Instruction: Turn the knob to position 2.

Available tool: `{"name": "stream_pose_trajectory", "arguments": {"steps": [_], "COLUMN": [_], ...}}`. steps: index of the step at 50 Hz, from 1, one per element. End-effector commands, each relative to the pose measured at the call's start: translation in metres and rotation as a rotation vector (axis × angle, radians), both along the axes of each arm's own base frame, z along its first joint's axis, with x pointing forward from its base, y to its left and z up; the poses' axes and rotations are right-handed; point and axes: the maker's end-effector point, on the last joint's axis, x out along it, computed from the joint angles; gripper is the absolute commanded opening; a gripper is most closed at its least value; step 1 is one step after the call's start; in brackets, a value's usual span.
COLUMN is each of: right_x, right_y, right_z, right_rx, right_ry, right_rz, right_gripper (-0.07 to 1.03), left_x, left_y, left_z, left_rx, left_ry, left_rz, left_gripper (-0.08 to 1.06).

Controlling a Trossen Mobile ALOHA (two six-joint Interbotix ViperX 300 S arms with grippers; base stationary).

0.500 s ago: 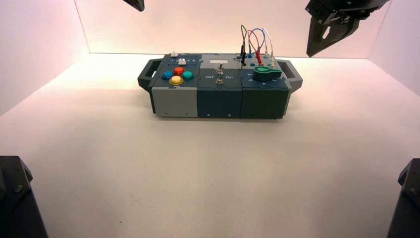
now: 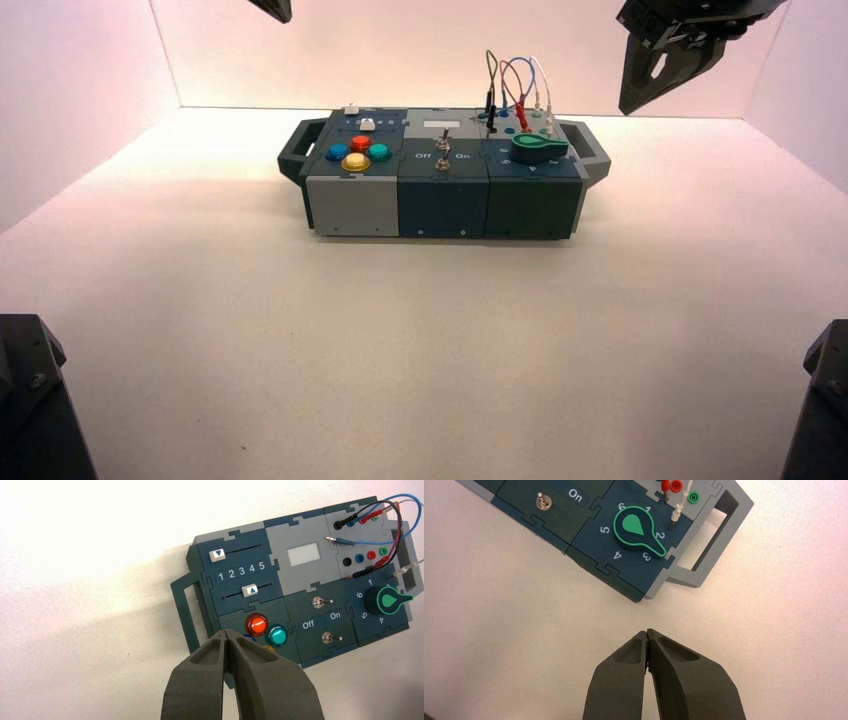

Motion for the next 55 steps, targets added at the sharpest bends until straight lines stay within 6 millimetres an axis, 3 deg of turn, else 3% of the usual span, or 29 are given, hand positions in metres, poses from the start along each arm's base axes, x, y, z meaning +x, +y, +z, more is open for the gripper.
{"name": "stream_pose_trajectory", "arguments": {"steps": [1,14,24,39,55], "right_x": [0.002,0.0,0.005,0.022,0.052], "right_y": [0.003,0.005,0.008,0.014,0.023], "right_z": [0.005,-0.01,-0.019,-0.028,-0.05], "right_rx": [0.011,0.0,-0.007,-0.024,-0.047], "right_ry": [-0.011,0.069,0.108,0.146,0.187], "right_rz": [0.0,-0.006,-0.01,-0.006,-0.006], "right_gripper": [-0.02,-0.02,-0.02,-0.02,-0.02], "left_x": [0.001,-0.001,-0.003,-0.009,-0.013], "left_y": [-0.001,0.001,0.0,-0.007,-0.023], "left_z": [0.025,0.045,0.044,0.043,0.039], "left_rx": [-0.018,-0.032,-0.03,-0.024,-0.024], "left_ry": [-0.071,-0.134,-0.13,-0.095,-0.086], "left_rz": [0.002,0.011,0.006,-0.03,-0.068], "left_gripper": [-0.03,-0.03,-0.03,-0.03,-0.03]}}
